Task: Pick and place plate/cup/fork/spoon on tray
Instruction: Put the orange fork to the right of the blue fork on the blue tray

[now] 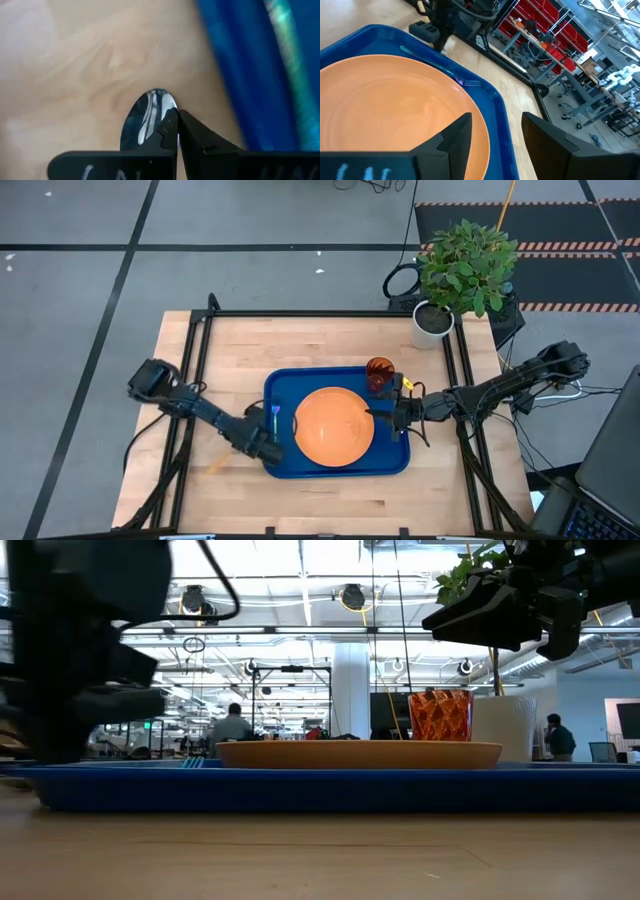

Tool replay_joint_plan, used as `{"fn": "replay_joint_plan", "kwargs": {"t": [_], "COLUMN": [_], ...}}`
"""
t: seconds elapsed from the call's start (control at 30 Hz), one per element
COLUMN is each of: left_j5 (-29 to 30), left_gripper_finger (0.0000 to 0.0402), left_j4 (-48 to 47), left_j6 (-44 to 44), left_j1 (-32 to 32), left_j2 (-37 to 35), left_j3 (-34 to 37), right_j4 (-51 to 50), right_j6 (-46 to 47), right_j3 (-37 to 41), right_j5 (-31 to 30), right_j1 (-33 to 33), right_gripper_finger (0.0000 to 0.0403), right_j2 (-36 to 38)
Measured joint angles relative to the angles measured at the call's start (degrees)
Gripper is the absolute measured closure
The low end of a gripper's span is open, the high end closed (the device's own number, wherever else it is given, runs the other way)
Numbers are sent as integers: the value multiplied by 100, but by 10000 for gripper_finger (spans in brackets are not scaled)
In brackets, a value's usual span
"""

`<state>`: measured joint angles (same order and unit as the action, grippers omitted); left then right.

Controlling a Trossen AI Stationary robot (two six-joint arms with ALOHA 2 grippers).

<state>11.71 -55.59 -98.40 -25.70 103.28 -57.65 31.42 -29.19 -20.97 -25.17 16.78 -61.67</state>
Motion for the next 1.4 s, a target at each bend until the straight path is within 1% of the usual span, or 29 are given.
{"fn": "replay_joint_plan", "kwargs": {"t": [0.1, 0.3, 0.5, 0.63, 0.93, 1.13, 1.23, 1.4], "left_j5": [38, 12, 447, 587, 570, 381, 179, 180], "left_gripper_finger": [388, 329, 275, 254, 247, 247, 247, 247], "left_j4": [184, 191, 220, 199, 104, -76, -158, -131], "left_j6": [142, 216, 227, 449, 734, 735, 732, 711], "left_j1": [174, 301, 402, 461, 495, 497, 490, 466], "left_j2": [-4, -2, 2, 7, 4, -28, -177, -674], "left_j3": [-2, 0, 2, 2, 2, -6, 9, 7], "right_j4": [-1, -9, 288, 399, 389, 369, 369, 372], "right_j6": [0, 2, -4, -9, 24, 42, 42, 37], "right_j3": [0, 34, 193, 223, 223, 223, 223, 223], "right_j5": [0, 0, -2, -2, -2, -2, -2, -2], "right_j1": [0, 0, 0, 0, 2, 2, 3, 4], "right_gripper_finger": [234, 234, 234, 234, 234, 234, 234, 234], "right_j2": [0, 0, 0, 0, 0, 0, 0, 0]}}
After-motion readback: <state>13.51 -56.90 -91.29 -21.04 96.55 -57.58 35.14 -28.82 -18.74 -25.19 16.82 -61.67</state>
